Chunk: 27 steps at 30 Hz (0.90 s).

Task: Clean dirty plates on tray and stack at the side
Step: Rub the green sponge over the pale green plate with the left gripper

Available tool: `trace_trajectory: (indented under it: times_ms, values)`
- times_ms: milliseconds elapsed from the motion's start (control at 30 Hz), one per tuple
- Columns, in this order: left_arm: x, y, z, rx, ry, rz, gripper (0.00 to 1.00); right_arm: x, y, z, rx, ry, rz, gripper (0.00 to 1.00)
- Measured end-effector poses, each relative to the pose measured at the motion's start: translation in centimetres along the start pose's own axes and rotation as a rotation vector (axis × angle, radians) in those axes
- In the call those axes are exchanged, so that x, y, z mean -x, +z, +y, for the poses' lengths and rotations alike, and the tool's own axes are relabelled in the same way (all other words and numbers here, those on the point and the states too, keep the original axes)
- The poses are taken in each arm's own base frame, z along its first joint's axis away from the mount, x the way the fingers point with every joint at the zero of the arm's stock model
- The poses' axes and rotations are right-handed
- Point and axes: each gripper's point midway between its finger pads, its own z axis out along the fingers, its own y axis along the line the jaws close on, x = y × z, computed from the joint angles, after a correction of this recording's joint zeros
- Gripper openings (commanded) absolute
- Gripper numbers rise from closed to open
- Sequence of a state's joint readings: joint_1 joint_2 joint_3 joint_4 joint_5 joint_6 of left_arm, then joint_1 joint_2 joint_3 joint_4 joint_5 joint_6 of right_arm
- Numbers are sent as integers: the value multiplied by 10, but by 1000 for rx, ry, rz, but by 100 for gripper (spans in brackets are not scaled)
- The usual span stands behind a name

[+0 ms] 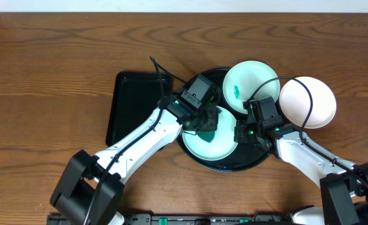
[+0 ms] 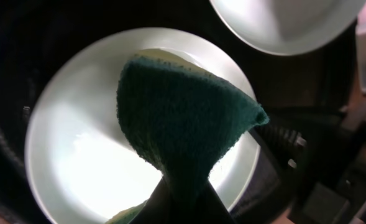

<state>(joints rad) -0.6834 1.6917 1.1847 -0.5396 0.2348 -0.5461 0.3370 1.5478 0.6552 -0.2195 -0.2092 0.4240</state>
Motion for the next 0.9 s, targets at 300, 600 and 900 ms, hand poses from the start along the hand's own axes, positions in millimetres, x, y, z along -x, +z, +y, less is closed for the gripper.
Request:
trace_trajectory:
  times_ms: [300,600,900]
  values:
    - [-3,21,29,140,-12,15,8,0,0,0,1,0,0,1]
    - [-14,55,58,262,-21,69,8,0,0,0,1,0,0,1]
    - [-18,60,53,227,-64,103,8,0,0,0,1,0,0,1]
